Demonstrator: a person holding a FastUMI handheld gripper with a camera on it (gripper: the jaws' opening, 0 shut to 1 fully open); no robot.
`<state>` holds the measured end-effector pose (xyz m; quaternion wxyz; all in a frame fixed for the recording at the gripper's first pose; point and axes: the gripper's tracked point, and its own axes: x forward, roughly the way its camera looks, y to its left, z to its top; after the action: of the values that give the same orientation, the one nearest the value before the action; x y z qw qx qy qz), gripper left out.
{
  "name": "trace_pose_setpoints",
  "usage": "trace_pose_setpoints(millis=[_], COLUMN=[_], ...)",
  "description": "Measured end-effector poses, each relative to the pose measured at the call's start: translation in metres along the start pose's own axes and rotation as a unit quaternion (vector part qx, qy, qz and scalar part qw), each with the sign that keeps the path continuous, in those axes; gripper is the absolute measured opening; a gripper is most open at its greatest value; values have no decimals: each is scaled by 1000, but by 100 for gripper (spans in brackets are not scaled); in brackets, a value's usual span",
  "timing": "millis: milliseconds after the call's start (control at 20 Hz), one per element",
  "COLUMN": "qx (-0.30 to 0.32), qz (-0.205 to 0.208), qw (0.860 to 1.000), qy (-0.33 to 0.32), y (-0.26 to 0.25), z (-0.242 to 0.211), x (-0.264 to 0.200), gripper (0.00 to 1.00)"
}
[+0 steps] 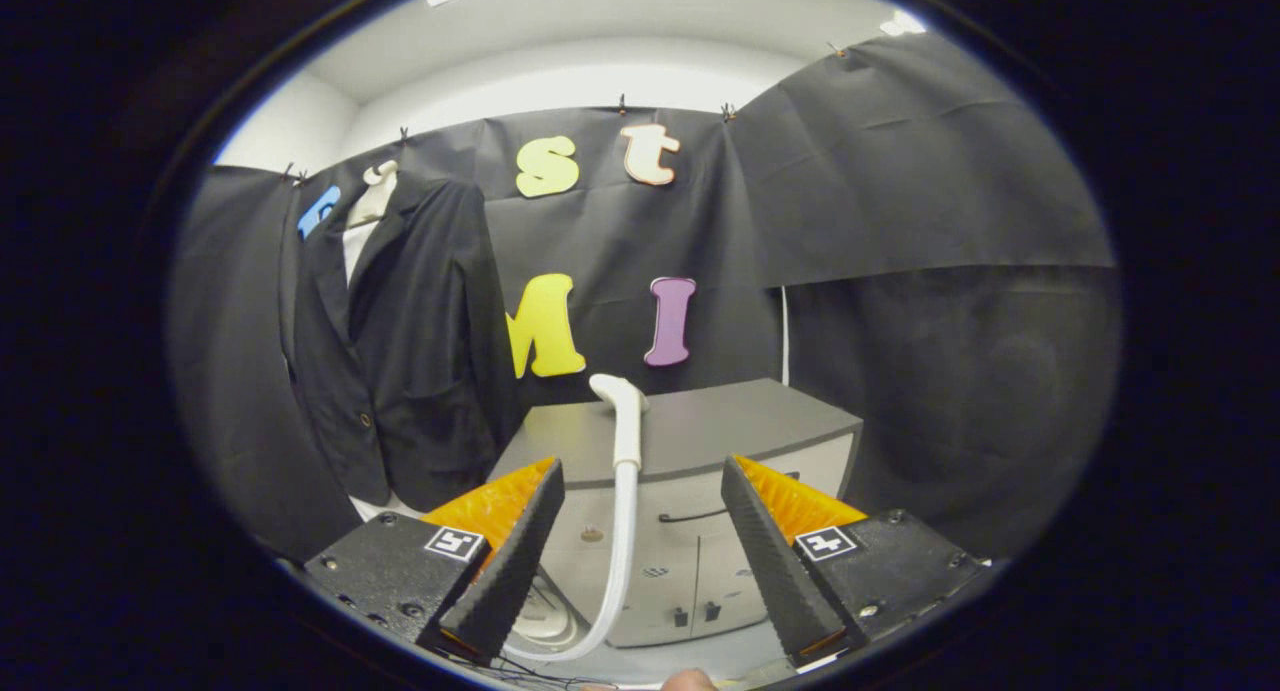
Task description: Iron the clothes twice with a garment steamer, once on the left side and once on the right side.
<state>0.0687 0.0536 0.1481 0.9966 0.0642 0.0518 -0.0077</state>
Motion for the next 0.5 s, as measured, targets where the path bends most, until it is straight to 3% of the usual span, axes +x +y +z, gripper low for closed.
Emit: trace_pose_setpoints(millis=[250,500], qx=[-28,-42], qz=[6,47], qw=[999,990], qy=[44,124], y=[13,38], z=[36,38], x=[34,101], gripper=[98,98])
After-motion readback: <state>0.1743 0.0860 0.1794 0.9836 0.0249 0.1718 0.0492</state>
